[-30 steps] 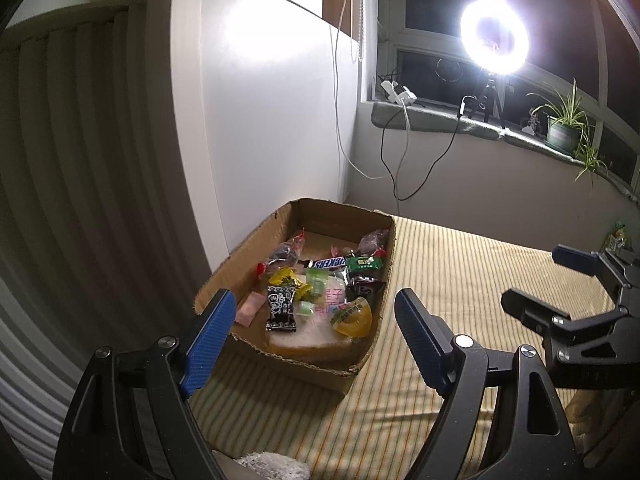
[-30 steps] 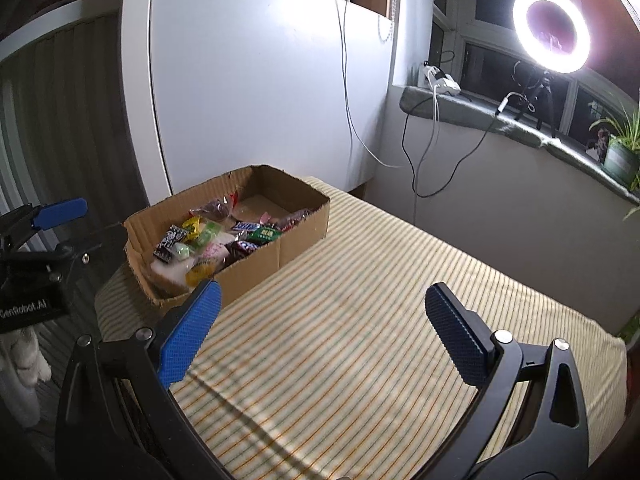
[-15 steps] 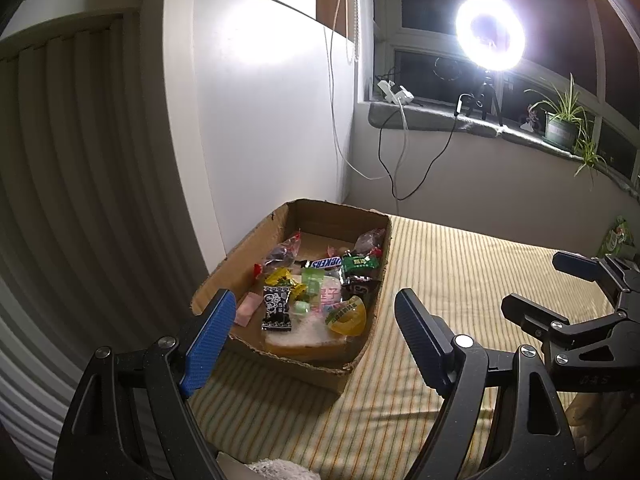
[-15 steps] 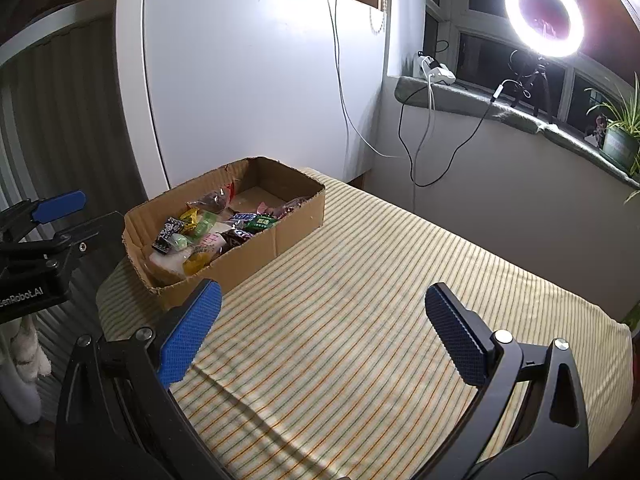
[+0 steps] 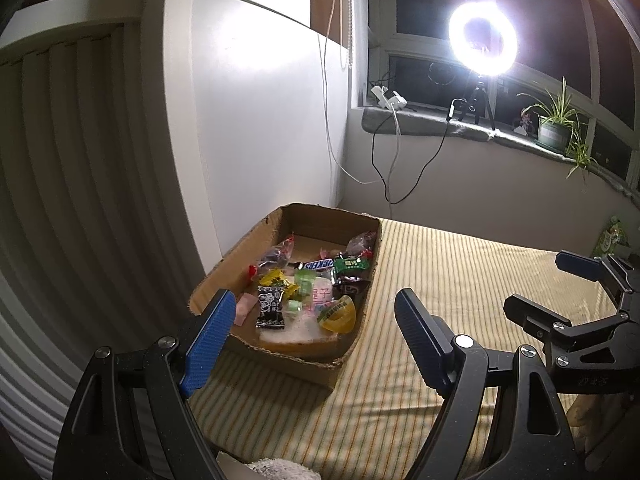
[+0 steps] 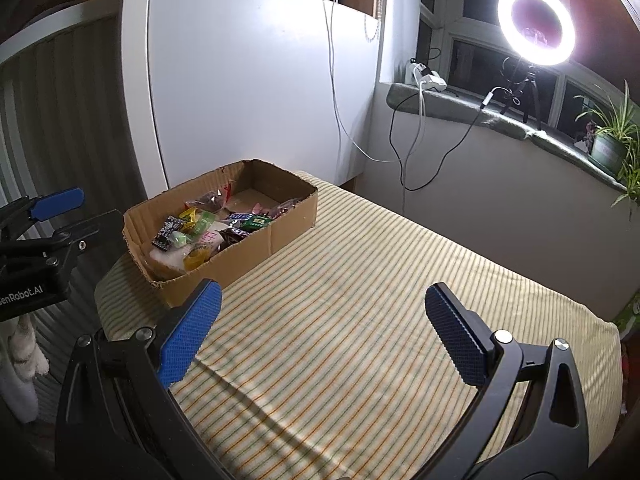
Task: Organize snacks
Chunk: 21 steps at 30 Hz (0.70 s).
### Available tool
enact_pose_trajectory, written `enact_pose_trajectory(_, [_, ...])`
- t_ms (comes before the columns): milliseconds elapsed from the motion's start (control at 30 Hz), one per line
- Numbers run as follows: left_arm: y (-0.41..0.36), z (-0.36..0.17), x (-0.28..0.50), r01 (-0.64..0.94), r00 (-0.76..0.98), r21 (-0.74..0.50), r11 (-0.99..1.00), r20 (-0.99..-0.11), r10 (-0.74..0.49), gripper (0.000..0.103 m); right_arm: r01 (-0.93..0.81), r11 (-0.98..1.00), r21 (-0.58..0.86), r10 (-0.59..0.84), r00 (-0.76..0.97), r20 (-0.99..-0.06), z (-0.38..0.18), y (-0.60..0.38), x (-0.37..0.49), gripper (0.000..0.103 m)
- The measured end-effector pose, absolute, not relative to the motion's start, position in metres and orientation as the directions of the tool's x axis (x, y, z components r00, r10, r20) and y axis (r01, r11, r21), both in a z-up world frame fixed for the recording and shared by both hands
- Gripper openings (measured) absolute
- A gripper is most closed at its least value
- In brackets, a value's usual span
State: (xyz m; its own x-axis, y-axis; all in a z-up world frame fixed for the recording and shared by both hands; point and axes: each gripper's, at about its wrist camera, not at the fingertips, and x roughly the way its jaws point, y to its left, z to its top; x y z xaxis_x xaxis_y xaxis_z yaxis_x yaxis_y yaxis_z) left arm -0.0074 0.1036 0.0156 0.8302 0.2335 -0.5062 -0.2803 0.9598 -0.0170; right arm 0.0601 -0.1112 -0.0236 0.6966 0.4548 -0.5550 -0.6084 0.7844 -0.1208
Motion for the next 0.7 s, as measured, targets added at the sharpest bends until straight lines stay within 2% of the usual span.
enact_pose_trajectory(700, [0.105, 0.006, -0.012, -0.283, 0.815, -0.001, 0.959, -0.528, 0.24, 0.082, -0.605, 0.792, -0.086, 0.452, 0.675, -0.583, -0.043, -0.11, 0.068, 0.103])
